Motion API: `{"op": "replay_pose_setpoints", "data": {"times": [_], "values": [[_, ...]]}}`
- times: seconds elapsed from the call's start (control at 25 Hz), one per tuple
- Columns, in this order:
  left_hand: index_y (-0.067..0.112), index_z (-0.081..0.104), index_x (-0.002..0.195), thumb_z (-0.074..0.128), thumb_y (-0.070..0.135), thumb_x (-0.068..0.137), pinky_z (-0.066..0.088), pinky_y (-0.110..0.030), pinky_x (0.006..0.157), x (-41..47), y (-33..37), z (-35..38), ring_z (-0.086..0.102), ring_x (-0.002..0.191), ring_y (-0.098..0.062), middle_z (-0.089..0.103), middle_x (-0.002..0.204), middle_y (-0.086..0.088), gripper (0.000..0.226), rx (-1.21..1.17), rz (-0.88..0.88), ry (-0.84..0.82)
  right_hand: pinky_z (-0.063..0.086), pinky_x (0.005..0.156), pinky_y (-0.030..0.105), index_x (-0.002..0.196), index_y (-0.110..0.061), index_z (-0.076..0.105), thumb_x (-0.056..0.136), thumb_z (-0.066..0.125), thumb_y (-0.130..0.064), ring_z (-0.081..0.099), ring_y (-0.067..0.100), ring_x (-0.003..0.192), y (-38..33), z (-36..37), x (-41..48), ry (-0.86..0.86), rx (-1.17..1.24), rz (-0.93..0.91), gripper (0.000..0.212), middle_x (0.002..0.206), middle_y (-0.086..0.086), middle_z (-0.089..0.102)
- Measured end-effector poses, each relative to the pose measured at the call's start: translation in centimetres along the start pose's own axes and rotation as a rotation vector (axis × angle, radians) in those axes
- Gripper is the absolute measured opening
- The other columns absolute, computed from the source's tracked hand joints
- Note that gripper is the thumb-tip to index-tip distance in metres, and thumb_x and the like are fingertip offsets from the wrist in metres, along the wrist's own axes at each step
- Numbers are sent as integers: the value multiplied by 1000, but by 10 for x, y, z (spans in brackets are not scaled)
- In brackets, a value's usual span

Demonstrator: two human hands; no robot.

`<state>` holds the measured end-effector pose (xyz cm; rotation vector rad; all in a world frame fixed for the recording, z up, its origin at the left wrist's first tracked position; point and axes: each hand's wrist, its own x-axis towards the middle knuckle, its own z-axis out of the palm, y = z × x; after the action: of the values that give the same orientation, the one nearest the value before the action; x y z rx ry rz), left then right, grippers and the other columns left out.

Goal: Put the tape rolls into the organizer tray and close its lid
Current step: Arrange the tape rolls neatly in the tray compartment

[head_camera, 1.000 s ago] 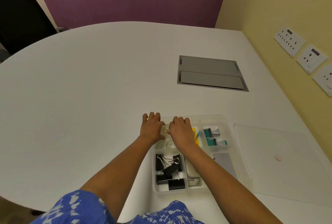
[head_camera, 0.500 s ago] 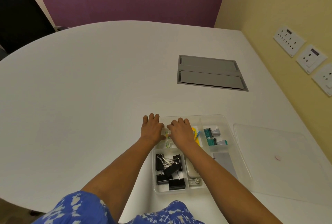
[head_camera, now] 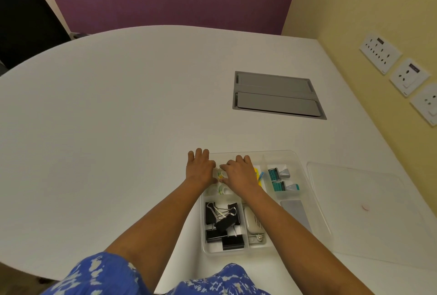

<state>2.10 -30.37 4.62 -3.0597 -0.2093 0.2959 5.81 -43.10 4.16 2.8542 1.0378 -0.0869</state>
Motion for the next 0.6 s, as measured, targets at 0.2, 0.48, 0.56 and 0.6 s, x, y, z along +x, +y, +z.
{"op": "replay_pose_setpoints", "data": {"times": [0.2,0.48,0.56,0.6], "values": [[27,58,127,60,56,82,22,-42,109,0,0,-1,31,130,-26,43,133,-4,54,-14,-14,-12,32,103,38,131,-17,48,92,55,-39,48,29,121,-5,-2,4,-17,9,5,46,127,8,61],[29,53,131,60,53,84,23,-42,108,-3,-2,-3,31,129,-26,42,133,-5,53,-27,-7,7,30,102,37,130,-19,50,92,56,-17,47,28,121,2,-12,0,62,98,49,39,128,6,60],[30,51,132,60,53,84,22,-42,109,-2,-2,-5,31,130,-26,42,133,-4,54,-18,-2,6,30,102,37,131,-20,50,92,55,-18,46,28,121,5,-13,1,46,91,16,39,130,4,59],[30,50,133,60,53,84,22,-42,109,-1,-1,-5,31,130,-26,42,134,-4,55,-12,-1,4,30,101,37,132,-20,49,92,55,-18,45,28,122,5,-13,2,25,77,-15,40,131,4,59]]}}
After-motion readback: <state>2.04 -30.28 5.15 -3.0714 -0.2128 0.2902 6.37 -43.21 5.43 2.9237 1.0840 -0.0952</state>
